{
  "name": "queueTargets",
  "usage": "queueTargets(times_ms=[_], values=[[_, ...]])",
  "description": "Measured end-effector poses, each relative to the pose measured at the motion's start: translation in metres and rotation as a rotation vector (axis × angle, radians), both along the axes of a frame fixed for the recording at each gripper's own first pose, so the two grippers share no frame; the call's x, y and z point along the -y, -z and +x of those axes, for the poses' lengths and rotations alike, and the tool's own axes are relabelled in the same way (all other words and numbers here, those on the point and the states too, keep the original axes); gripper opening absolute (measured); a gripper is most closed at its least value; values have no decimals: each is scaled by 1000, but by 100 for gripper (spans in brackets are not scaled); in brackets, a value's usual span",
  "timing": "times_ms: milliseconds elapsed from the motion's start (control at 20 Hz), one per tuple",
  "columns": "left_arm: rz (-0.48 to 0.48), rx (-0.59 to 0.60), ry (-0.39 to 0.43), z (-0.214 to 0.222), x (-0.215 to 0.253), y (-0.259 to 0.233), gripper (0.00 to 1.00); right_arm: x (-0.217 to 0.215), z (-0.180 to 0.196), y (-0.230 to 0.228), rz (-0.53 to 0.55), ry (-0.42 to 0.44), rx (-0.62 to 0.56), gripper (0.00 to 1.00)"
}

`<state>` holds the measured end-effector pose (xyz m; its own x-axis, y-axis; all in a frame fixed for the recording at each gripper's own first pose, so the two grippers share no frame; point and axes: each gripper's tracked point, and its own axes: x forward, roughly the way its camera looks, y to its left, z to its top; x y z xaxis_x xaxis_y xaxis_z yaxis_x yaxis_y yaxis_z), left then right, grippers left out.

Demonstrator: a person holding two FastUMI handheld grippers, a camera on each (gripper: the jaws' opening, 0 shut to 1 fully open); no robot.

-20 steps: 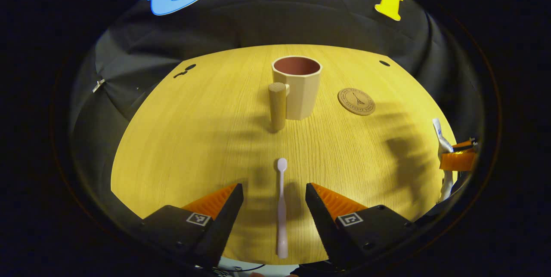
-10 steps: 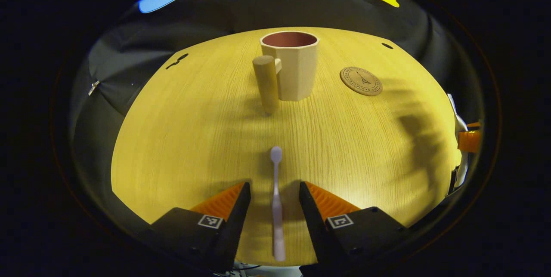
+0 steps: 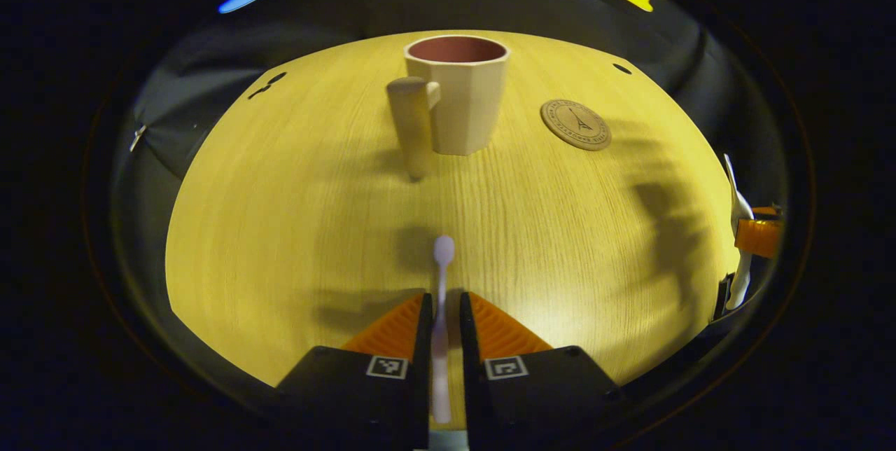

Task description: Put the toothbrush and toothpaste on the desktop into the cup, then pick up the cup and place it on the coaster on the desktop.

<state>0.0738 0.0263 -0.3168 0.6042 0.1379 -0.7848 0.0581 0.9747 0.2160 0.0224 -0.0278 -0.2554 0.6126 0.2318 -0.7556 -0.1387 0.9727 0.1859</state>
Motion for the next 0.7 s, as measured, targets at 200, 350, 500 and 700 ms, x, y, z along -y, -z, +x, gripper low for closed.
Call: queueTargets(times_ms=[200,350,500,700], values=[[42,52,34,6,2,-2,8,-1,0,-5,12,7,21,27],[4,61,40,4,0,-5,7,-4,-1,-11,19,13,46,27],[-51,96,55,0,0,-17,6,-9,-2,-20,31,15,83,27],[-195,248,131,-6,20,-67,6,-26,4,-40,81,17,156,27]])
